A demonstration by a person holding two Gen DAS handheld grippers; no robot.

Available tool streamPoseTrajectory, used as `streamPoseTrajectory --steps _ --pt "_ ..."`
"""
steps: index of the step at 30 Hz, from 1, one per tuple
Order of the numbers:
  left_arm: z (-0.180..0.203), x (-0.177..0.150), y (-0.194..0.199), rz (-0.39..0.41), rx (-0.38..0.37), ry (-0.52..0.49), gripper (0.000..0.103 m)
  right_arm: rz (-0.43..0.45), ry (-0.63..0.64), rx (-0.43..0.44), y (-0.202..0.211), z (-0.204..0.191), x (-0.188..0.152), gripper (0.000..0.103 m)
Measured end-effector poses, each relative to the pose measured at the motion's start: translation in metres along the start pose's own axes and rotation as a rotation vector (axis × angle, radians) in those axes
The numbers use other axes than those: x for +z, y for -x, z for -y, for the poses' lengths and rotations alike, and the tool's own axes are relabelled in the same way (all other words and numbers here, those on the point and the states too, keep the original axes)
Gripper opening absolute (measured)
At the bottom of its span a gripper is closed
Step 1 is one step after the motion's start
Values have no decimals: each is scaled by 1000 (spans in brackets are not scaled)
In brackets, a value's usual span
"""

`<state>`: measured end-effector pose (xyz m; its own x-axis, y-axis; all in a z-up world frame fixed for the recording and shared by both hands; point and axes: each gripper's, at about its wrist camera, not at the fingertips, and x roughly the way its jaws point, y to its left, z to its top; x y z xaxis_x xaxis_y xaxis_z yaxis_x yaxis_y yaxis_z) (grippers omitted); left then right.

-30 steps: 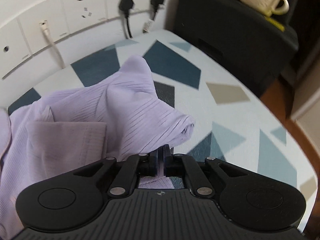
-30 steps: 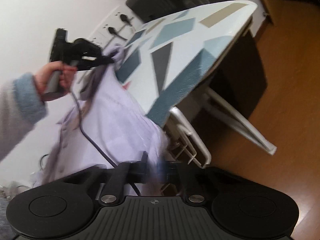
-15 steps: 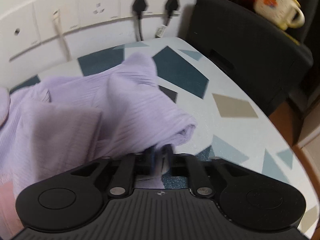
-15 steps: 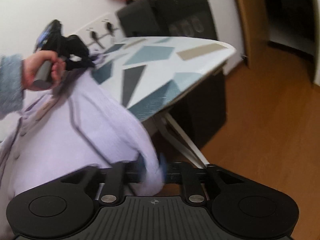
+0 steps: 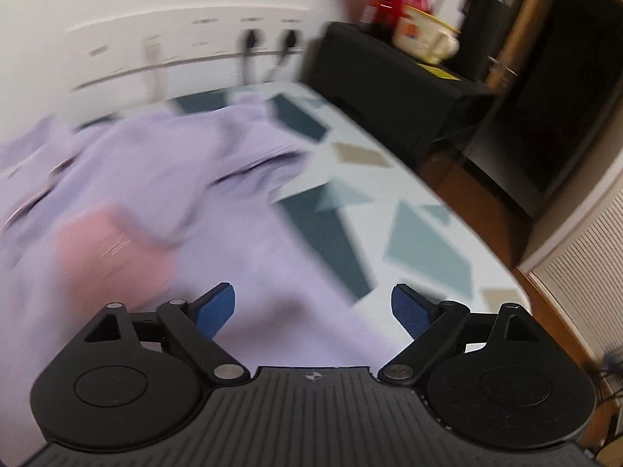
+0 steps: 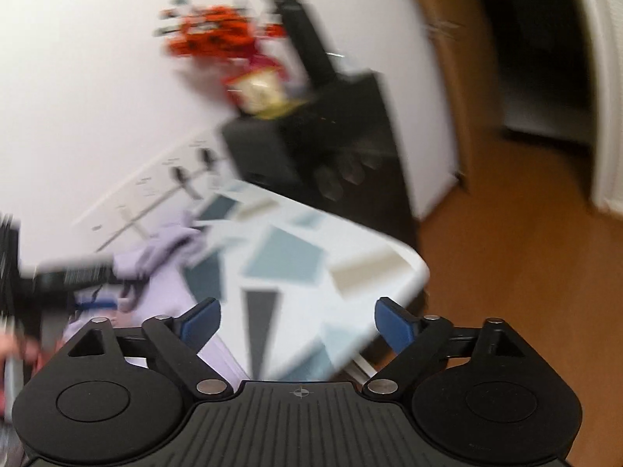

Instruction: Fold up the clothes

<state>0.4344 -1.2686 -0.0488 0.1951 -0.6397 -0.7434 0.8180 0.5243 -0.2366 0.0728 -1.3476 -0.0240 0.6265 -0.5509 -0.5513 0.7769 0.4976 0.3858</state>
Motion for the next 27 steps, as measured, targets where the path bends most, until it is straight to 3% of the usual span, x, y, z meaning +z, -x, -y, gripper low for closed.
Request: streamPoseTrajectory --steps 7,13,17,20,23,27 --pt "-106 -48 41 -9 225 178 90 4 266 152 -46 -81 61 100" --pt "-175 -50 80 85 248 352 90 -67 439 157 -95 -175 82 101" --pt "-203 -42 100 162 273 390 90 -116 512 110 -140 -229 102 102" --pt "-214 -43 108 191 324 397 91 -132 513 123 -175 -255 106 99" --pt "-216 -55 99 158 341 425 94 -208 435 177 -217 -261 98 93" --pt "-213 -72 77 102 481 511 96 -297 314 231 -272 -254 72 86"
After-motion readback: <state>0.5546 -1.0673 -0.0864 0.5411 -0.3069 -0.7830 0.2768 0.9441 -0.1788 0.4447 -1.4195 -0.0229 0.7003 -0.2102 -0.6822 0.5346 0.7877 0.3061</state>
